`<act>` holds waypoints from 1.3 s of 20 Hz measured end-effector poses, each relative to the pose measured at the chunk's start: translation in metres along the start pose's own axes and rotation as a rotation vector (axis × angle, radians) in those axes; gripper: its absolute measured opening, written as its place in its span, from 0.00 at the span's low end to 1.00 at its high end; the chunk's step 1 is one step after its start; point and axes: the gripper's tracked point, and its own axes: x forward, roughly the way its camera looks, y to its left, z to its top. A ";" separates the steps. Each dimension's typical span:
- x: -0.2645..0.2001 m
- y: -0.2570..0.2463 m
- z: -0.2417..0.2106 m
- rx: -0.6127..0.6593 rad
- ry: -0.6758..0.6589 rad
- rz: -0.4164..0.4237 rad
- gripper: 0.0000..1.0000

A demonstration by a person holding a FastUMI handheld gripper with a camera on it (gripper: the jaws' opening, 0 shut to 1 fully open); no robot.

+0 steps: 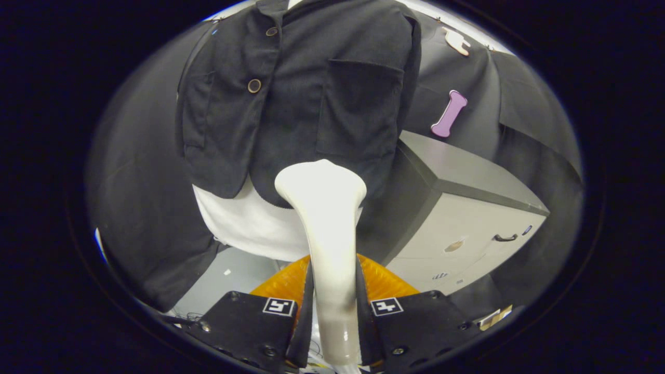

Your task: Iron the clothes twice with a garment steamer, once on the left side and once on the right side.

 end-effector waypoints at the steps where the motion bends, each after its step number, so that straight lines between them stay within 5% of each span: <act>1: -0.002 0.001 0.001 0.004 0.001 0.004 0.40; 12: -0.072 0.009 0.066 0.015 -0.121 0.046 0.40; 26: -0.173 0.059 0.255 0.069 -0.415 0.103 0.40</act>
